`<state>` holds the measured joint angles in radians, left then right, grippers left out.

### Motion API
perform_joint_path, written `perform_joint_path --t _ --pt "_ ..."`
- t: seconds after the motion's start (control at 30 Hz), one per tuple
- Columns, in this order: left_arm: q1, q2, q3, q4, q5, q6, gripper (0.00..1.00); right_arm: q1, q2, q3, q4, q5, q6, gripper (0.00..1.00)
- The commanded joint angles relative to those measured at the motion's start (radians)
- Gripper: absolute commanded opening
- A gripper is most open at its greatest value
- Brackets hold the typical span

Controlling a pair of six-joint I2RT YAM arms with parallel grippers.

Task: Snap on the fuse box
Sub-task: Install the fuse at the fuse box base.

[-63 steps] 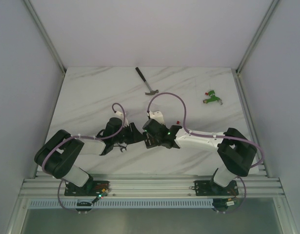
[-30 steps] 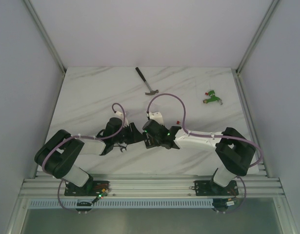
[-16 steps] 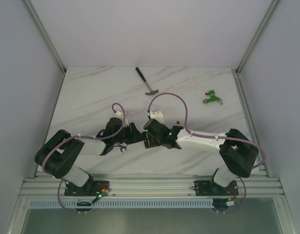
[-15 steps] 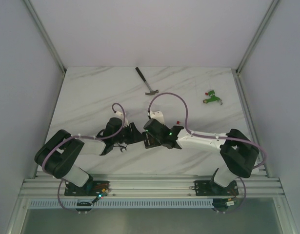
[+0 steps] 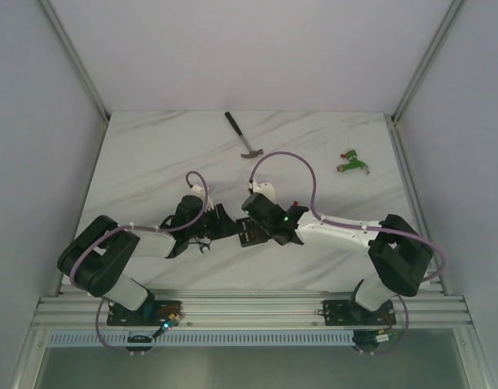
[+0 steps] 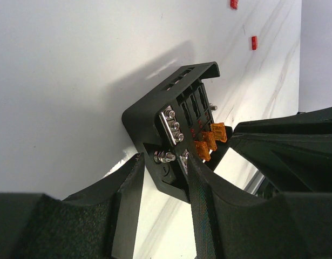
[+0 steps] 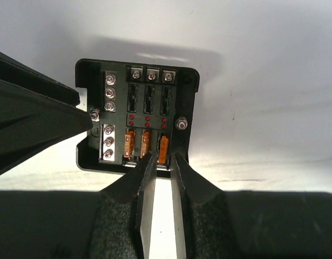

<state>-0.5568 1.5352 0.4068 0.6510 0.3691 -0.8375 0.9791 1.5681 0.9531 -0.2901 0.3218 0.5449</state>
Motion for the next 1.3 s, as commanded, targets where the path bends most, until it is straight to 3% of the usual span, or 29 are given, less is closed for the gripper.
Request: perform_joint_path --t 0.0,0.8,1.27 --pt "-0.005 0.009 0.022 0.016 0.014 0.0 0.46 -0.003 0.014 0.046 -0.023 -0.001 0.016 0.23" --pt "-0.005 0.017 0.024 0.019 0.02 -0.005 0.46 -0.012 0.11 0.087 -0.101 -0.047 0.022 0.05" --pt "-0.005 0.016 0.024 0.013 0.017 -0.004 0.46 -0.014 0.143 0.073 -0.206 -0.051 0.017 0.04"
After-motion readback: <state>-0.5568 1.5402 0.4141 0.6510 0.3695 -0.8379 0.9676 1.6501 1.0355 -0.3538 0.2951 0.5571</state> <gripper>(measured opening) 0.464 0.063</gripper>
